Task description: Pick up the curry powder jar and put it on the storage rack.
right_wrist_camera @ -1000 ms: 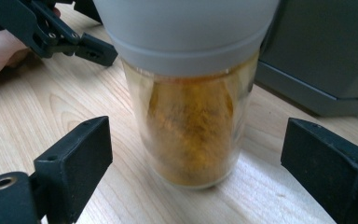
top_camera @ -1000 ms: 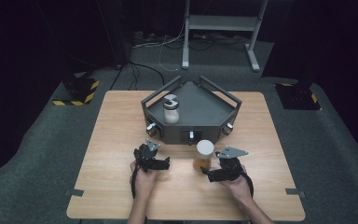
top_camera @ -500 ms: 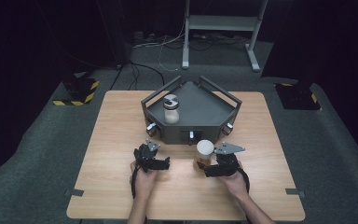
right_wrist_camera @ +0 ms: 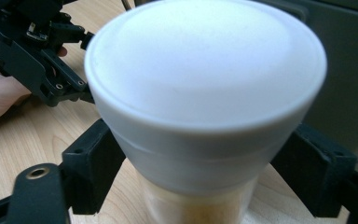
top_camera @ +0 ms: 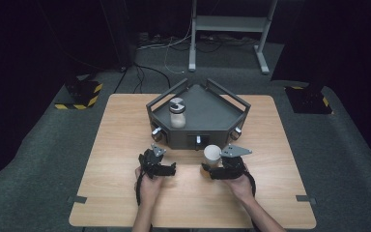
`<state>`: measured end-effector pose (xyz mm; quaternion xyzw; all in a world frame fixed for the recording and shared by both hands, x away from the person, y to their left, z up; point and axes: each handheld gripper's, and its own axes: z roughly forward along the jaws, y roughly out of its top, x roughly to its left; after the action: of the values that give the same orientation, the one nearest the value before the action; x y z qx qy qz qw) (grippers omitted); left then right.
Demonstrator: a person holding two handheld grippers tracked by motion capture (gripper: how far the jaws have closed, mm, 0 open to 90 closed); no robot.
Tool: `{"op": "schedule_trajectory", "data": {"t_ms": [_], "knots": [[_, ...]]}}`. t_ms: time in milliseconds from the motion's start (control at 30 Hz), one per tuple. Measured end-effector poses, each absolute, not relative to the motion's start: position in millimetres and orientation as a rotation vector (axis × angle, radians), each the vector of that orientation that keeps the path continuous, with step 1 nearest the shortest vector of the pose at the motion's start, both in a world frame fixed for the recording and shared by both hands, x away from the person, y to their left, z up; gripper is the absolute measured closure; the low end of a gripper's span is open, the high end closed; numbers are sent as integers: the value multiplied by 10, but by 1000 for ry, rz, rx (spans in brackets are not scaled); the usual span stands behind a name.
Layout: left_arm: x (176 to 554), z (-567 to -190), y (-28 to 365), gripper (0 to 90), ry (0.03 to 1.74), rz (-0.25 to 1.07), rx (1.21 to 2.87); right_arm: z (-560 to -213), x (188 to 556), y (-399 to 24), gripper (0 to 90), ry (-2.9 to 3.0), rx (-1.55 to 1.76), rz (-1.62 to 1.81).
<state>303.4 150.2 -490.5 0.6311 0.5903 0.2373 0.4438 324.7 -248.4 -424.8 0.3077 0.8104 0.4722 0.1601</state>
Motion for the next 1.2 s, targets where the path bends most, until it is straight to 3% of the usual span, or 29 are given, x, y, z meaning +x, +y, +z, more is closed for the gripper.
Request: {"op": "schedule_trajectory", "data": {"t_ms": [1200], "knots": [[3034,-4904,1503,22,1463,588,1566,-4229,3267,-2478,330,2324,852,1342]]}}
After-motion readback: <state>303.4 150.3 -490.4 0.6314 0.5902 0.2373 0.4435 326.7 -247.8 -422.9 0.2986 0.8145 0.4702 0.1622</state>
